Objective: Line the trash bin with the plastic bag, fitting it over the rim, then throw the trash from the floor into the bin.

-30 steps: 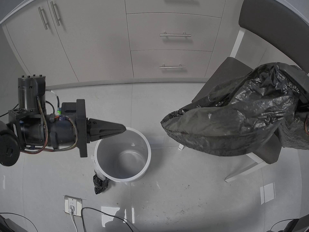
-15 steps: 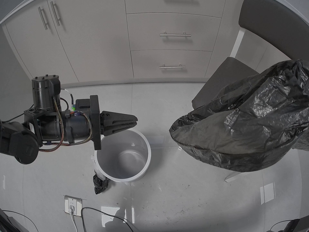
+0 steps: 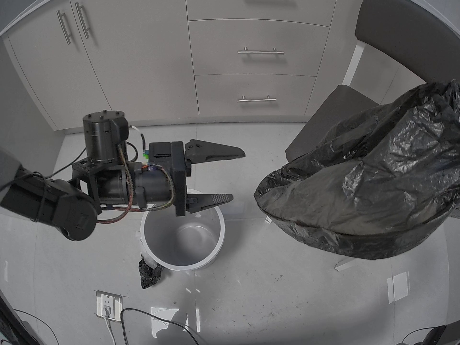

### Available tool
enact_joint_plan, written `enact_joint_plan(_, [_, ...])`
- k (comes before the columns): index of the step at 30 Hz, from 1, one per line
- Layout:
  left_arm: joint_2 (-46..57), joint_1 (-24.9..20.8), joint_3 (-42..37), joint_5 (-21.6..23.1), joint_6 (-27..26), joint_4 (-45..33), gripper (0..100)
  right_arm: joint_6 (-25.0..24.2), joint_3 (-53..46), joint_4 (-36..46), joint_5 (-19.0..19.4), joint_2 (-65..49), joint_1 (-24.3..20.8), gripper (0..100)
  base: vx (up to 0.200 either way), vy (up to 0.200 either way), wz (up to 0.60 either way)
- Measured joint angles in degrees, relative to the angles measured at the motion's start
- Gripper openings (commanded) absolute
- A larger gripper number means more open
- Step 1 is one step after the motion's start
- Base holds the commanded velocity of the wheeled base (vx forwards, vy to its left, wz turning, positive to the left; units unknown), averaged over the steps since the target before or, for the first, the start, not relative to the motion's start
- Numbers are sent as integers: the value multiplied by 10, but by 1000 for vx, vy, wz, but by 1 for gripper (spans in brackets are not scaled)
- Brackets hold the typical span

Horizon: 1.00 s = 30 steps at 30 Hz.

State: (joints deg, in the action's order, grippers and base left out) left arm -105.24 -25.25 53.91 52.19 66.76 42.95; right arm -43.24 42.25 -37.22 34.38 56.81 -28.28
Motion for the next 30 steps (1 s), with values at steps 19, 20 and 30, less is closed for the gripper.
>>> enact_joint_plan(19, [-98, -62, 25, 4, 33, 95, 100, 0, 24, 11, 5, 5, -22, 0, 0, 0, 0])
enact_joint_plan(20, [-99, -62, 26, 4, 33, 95, 100, 0, 24, 10, 5, 5, -23, 0, 0, 0, 0])
enact_joint_plan(30, [-100, -66, 26, 4, 45, 97, 0, -2, 24, 10, 5, 6, -25, 0, 0, 0, 0])
